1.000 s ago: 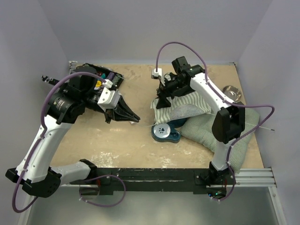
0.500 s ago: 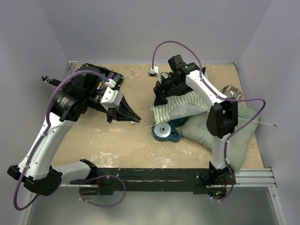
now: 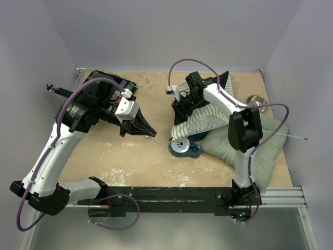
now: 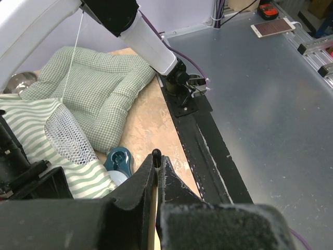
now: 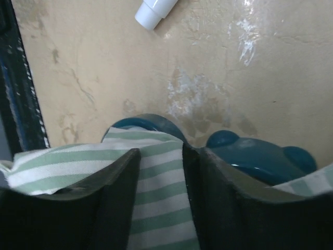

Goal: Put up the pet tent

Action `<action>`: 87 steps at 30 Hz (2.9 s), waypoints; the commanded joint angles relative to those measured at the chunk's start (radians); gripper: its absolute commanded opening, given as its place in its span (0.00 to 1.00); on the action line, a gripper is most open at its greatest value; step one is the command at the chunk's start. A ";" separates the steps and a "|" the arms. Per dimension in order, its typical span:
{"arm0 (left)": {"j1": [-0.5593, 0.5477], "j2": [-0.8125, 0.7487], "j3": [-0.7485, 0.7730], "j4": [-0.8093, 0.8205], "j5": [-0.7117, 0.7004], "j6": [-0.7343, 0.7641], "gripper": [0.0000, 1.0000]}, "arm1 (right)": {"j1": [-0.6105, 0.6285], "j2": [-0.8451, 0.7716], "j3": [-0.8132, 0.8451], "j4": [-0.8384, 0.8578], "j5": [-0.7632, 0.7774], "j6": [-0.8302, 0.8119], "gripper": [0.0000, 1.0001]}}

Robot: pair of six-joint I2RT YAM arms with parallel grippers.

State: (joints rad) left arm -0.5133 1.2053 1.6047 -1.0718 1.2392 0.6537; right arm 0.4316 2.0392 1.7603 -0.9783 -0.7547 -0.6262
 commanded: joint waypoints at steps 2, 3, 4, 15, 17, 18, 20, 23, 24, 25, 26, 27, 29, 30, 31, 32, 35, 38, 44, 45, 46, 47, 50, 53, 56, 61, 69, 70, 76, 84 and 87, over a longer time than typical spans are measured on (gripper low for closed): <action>0.001 0.034 -0.014 -0.050 -0.104 0.024 0.00 | -0.001 -0.059 0.031 -0.013 -0.136 0.066 0.23; 0.002 0.036 -0.011 -0.050 -0.109 0.014 0.00 | -0.001 -0.063 0.060 -0.013 -0.162 0.081 0.06; 0.001 0.037 -0.008 -0.051 -0.113 0.008 0.00 | -0.001 -0.065 0.092 -0.013 -0.176 0.097 0.00; 0.002 0.105 -0.048 0.016 -0.118 -0.247 0.00 | -0.004 -0.157 0.331 -0.010 -0.316 0.214 0.00; 0.004 0.129 -0.075 0.076 -0.101 -0.369 0.00 | -0.004 -0.191 0.298 0.009 -0.316 0.218 0.00; 0.004 0.141 -0.089 0.104 -0.095 -0.421 0.00 | -0.005 -0.212 0.279 0.024 -0.314 0.227 0.00; 0.016 0.174 -0.121 0.137 -0.072 -0.501 0.00 | -0.005 -0.259 0.230 0.084 -0.313 0.265 0.00; 0.042 0.209 -0.155 0.174 -0.026 -0.575 0.00 | -0.004 -0.355 0.118 0.243 -0.302 0.374 0.00; 0.047 0.217 -0.151 0.176 -0.023 -0.578 0.00 | -0.004 -0.382 0.081 0.312 -0.299 0.434 0.00; 0.048 0.221 -0.141 0.177 -0.023 -0.578 0.00 | -0.004 -0.411 0.039 0.366 -0.285 0.457 0.00; 0.048 0.226 -0.125 0.176 -0.026 -0.578 0.00 | -0.005 -0.430 0.013 0.389 -0.270 0.454 0.00; 0.048 0.232 -0.109 0.159 -0.026 -0.571 0.00 | -0.004 -0.444 -0.002 0.391 -0.256 0.427 0.00; 0.048 0.244 -0.080 0.109 -0.026 -0.531 0.00 | -0.004 -0.442 -0.021 0.356 -0.233 0.352 0.00; 0.048 0.252 -0.066 0.077 -0.029 -0.507 0.00 | -0.004 -0.432 -0.019 0.322 -0.218 0.288 0.00; 0.048 0.261 -0.054 0.031 -0.035 -0.465 0.00 | -0.004 -0.415 -0.009 0.264 -0.197 0.198 0.00; 0.048 0.269 -0.042 -0.003 -0.047 -0.418 0.00 | -0.004 -0.403 -0.002 0.210 -0.167 0.118 0.00; 0.048 0.280 -0.025 -0.075 -0.102 -0.326 0.00 | -0.008 -0.352 0.024 0.078 -0.059 -0.070 0.00; 0.045 0.295 -0.012 -0.120 -0.150 -0.260 0.00 | -0.030 -0.307 0.059 -0.017 -0.008 -0.178 0.00; 0.042 0.298 -0.046 -0.085 -0.260 -0.242 0.00 | -0.021 -0.462 -0.094 -0.017 0.015 -0.303 0.00; 0.042 0.303 -0.046 -0.083 -0.259 -0.241 0.00 | 0.002 -0.503 -0.151 -0.017 0.031 -0.320 0.00; 0.042 0.307 -0.043 -0.080 -0.259 -0.247 0.00 | 0.024 -0.536 -0.216 -0.017 0.044 -0.326 0.00; 0.042 0.309 -0.042 -0.073 -0.261 -0.253 0.00 | 0.041 -0.559 -0.267 -0.017 0.054 -0.336 0.00; 0.042 0.321 -0.026 -0.066 -0.267 -0.252 0.00 | 0.052 -0.576 -0.350 -0.017 0.070 -0.351 0.20; 0.042 0.339 -0.006 -0.077 -0.264 -0.232 0.00 | 0.041 -0.556 -0.311 -0.016 0.109 -0.349 0.50; 0.042 0.352 0.003 -0.079 -0.268 -0.221 0.00 | -0.019 -0.573 -0.251 -0.010 0.081 -0.411 0.65; 0.033 0.364 0.011 -0.091 -0.277 -0.198 0.00 | -0.050 -0.562 -0.151 0.064 0.034 -0.412 0.81; 0.029 0.356 -0.003 -0.085 -0.285 -0.193 0.00 | -0.050 -0.397 -0.066 0.099 -0.025 -0.536 0.95; 0.027 0.355 -0.002 -0.083 -0.287 -0.195 0.00 | -0.050 -0.354 -0.039 0.057 -0.029 -0.575 0.95; 0.027 0.350 -0.015 -0.074 -0.294 -0.195 0.00 | -0.050 -0.189 0.028 0.020 -0.008 -0.667 0.98; 0.027 0.362 -0.020 -0.063 -0.288 -0.210 0.00 | -0.048 -0.093 -0.022 0.019 -0.017 -0.707 0.91; 0.027 0.362 -0.025 -0.057 -0.288 -0.210 0.00 | -0.050 -0.074 -0.038 0.069 -0.026 -0.678 0.86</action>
State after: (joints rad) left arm -0.4862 1.5486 1.6009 -1.0695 1.0172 0.4938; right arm 0.3805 1.9717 1.7344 -0.9482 -0.7502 -1.2922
